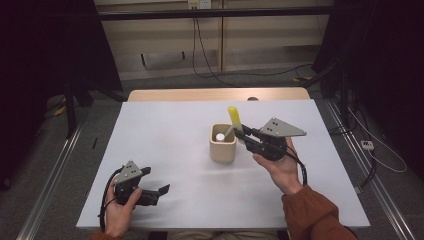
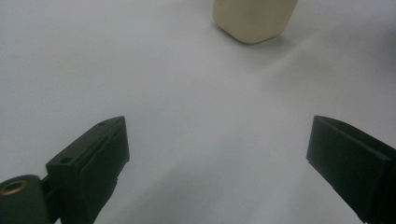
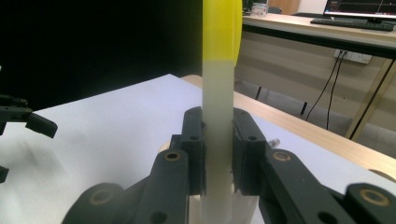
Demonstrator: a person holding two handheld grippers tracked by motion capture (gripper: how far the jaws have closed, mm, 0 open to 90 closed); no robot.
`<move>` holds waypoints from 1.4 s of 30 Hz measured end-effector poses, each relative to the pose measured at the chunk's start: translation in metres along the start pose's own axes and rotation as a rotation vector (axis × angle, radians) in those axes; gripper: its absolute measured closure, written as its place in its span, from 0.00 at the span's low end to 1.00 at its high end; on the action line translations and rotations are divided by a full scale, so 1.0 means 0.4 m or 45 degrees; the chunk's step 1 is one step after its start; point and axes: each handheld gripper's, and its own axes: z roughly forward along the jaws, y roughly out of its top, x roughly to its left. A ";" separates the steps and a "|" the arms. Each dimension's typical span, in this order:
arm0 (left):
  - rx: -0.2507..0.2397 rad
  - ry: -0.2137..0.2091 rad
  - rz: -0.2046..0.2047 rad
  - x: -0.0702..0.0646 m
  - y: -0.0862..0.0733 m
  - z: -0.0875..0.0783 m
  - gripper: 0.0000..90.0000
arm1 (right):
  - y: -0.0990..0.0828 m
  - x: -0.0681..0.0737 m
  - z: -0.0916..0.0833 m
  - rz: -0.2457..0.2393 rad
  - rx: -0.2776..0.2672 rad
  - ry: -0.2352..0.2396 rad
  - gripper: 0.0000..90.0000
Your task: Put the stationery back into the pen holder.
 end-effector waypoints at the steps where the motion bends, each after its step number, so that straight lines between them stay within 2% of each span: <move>1: 0.001 -0.003 -0.003 0.000 0.000 0.001 0.06 | 0.002 0.000 0.002 -0.004 -0.005 -0.001 0.86; 8: 0.001 -0.008 -0.001 0.001 -0.001 0.001 0.06 | 0.012 -0.006 0.030 0.012 -0.019 -0.010 0.86; 10: 0.003 -0.011 -0.002 0.001 -0.001 0.002 0.06 | 0.012 -0.009 0.037 -0.008 -0.025 -0.022 0.86; 12: 0.001 -0.010 -0.004 0.001 -0.001 0.003 0.06 | 0.011 -0.017 0.045 0.014 -0.042 -0.018 0.86; 17: 0.007 -0.008 0.001 0.001 -0.001 0.003 0.06 | 0.013 -0.029 0.068 0.027 -0.051 -0.039 0.86; 23: 0.010 -0.006 -0.005 0.003 -0.002 0.002 0.06 | 0.017 -0.029 0.094 0.036 -0.056 -0.025 0.86; 42: 0.004 -0.003 -0.011 0.006 -0.003 0.001 0.06 | -0.039 -0.027 0.138 0.070 -0.002 -0.007 0.86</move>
